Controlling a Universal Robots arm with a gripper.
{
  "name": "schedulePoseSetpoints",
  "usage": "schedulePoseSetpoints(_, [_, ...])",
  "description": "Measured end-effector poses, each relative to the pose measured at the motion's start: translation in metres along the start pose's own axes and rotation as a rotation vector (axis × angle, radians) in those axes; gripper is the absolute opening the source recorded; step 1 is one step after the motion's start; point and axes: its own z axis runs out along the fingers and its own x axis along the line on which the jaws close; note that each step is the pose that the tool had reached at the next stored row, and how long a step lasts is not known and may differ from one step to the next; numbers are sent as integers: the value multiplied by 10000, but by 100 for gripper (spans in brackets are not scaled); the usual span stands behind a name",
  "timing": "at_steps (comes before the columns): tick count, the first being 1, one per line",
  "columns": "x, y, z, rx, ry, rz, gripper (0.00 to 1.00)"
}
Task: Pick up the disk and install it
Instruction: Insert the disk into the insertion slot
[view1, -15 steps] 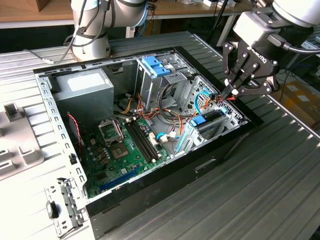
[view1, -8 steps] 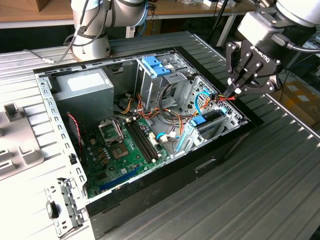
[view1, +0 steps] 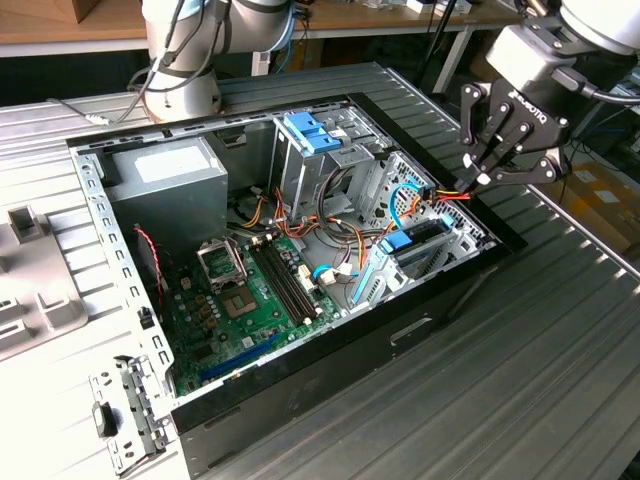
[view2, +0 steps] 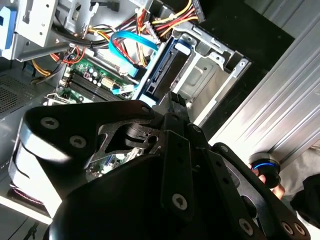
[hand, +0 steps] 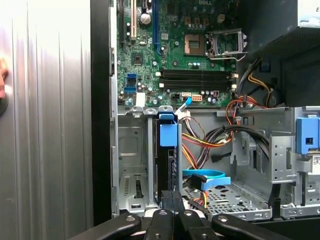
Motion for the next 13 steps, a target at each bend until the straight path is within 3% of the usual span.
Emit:
schedulePoseSetpoints(8, [11, -110, 111, -7, 1, 1, 11])
schedulePoseSetpoints(11, [12, -175, 138, -8, 3, 1, 11])
schedulePoseSetpoints(13, [12, -178, 139, -8, 2, 3, 11])
